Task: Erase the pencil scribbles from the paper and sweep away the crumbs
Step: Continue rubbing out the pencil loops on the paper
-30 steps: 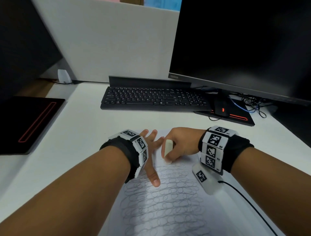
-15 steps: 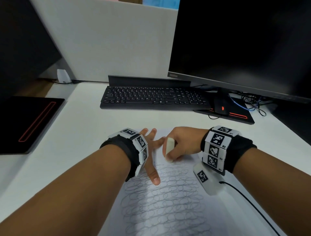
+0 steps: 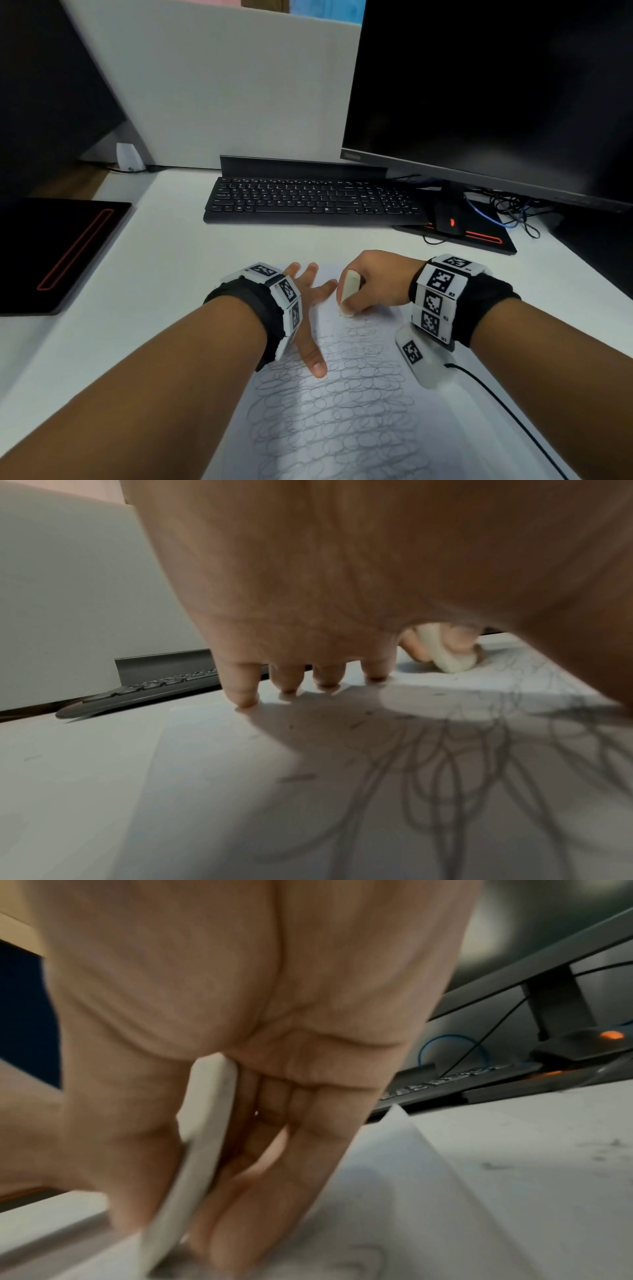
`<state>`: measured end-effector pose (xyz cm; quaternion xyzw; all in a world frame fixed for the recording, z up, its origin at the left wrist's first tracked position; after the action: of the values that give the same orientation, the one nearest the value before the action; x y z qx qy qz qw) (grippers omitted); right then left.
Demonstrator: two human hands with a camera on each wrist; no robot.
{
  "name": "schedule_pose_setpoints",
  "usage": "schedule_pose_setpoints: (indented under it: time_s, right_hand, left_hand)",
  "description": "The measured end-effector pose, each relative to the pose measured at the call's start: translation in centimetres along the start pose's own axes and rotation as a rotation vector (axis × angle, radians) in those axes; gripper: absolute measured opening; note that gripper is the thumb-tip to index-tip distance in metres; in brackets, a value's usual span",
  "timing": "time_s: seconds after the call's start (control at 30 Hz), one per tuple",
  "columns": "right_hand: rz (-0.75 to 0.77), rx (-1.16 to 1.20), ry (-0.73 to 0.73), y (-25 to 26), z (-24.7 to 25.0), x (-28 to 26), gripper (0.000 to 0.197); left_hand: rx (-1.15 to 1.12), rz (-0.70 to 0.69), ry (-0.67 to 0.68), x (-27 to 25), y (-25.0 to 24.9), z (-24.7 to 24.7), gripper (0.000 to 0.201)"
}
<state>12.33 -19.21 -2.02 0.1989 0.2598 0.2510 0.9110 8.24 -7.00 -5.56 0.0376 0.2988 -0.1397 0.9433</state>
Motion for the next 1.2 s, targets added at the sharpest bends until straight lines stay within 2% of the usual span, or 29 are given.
schedule_pose_setpoints:
  time_s: [0.1, 0.23, 0.37, 0.4, 0.5, 0.53, 0.63, 0.67, 0.8, 0.93, 1.07, 1.2]
  right_hand:
    - [0.021, 0.010, 0.154, 0.6, -1.2, -0.5, 0.008]
    - [-0.008, -0.026, -0.023, 0.0, 0.4, 0.3, 0.008]
    - [0.009, -0.035, 0.191, 1.0, -1.1, -0.1, 0.006]
    - [0.013, -0.067, 0.175, 0.9, -0.9, 0.1, 0.007]
    - [0.007, -0.133, -0.014, 0.6, 0.7, 0.4, 0.011]
    - [0.004, -0.107, -0.011, 0.5, 0.6, 0.4, 0.009]
    - [0.024, -0.052, 0.183, 0.9, -1.2, -0.4, 0.006]
    - [0.023, -0.063, 0.196, 0.9, -1.3, -0.4, 0.006]
    - [-0.004, -0.052, 0.003, -0.1, 0.4, 0.0, 0.009]
    - [0.016, -0.046, 0.151, 0.2, -0.9, -0.5, 0.009]
    - [-0.007, -0.062, -0.012, -0.3, 0.8, -0.1, 0.009]
    - [0.010, -0.058, 0.165, 0.1, -0.9, -0.6, 0.008]
  left_hand:
    - [-0.016, 0.000, 0.011, 0.1, 0.2, -0.2, 0.140]
    - [-0.011, -0.003, 0.004, 0.0, 0.0, 0.0, 0.139]
    - [-0.024, -0.005, 0.018, 0.0, 0.0, 0.0, 0.138]
    - [-0.025, -0.006, 0.020, 0.0, 0.0, 0.0, 0.138]
    - [-0.012, 0.000, 0.017, 0.0, 0.0, -0.1, 0.139]
    - [-0.014, 0.001, 0.014, 0.0, 0.0, -0.1, 0.139]
    - [-0.011, 0.002, 0.019, 0.2, 0.1, -0.2, 0.139]
    - [-0.007, 0.004, 0.022, 0.4, 0.1, -0.2, 0.140]
    - [-0.004, 0.011, 0.017, 0.6, 0.3, -0.3, 0.141]
    - [-0.008, 0.007, 0.017, 0.6, 0.3, -0.3, 0.142]
    - [-0.013, 0.008, 0.015, 0.6, 0.3, -0.4, 0.141]
    - [-0.013, 0.007, 0.012, 0.4, 0.2, -0.3, 0.141]
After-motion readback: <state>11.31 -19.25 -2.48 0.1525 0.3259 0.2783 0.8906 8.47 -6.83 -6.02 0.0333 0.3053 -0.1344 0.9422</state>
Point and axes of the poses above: each hand's wrist, its own x-axis towards the middle knuckle, its own z-axis out of the back of the hand, y = z × x, the point moved 6 cm from there along x, towards the middle knuckle, and after that the axes turned 1 degree about -y, right-handed, at the moved point
